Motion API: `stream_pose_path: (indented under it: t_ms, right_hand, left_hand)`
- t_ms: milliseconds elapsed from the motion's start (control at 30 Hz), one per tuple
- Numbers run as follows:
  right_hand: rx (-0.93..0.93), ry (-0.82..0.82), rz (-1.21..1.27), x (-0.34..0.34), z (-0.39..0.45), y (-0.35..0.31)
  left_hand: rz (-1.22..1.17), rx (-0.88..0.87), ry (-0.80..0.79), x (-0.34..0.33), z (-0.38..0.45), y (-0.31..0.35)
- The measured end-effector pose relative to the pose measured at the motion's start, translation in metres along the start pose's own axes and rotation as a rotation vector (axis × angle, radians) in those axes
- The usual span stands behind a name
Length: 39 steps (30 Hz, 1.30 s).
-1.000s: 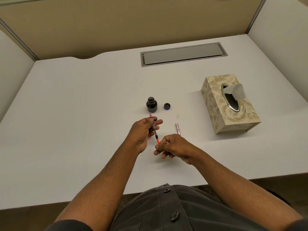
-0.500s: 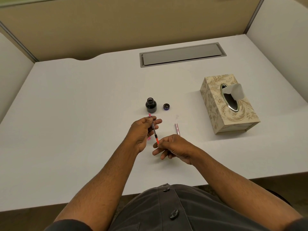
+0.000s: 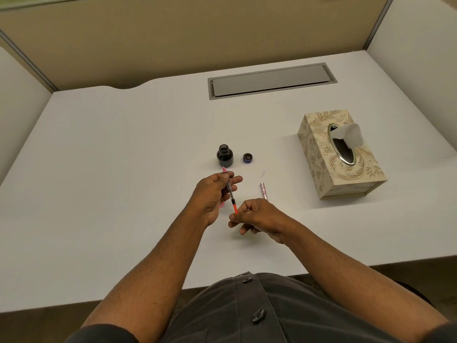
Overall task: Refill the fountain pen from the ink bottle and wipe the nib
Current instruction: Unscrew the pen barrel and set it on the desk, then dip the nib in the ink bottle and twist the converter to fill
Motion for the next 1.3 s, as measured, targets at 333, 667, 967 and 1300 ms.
stream_pose_path:
  t_ms: [333, 667, 967, 1300]
  right_hand:
    - [0.035, 0.095, -0.006, 0.005, -0.003, -0.009]
    - [0.14, 0.26, -0.117, 0.014, -0.001, -0.022]
    - [0.232, 0.475, -0.202, 0.043, 0.004, -0.038]
    - [0.442, 0.63, -0.542, 0.084, 0.023, -0.115]
  left_hand:
    - [-0.017, 0.009, 0.012, 0.003, -0.001, -0.001]
    - [0.002, 0.028, 0.024, 0.001, -0.003, -0.001]
    - [0.58, -0.39, 0.509, 0.019, -0.021, 0.037]
    - [1.323, -0.901, 0.388, -0.038, 0.004, 0.11]
Point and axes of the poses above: each hand's wrist, its own z-axis towards the middle knuckle, its own x-axis out of the back of the hand, y = z × x, the point moved 8 cm from there along z, towards the middle knuckle, and after that the axes turned 8 degrees about x, right-handed, at the moved point
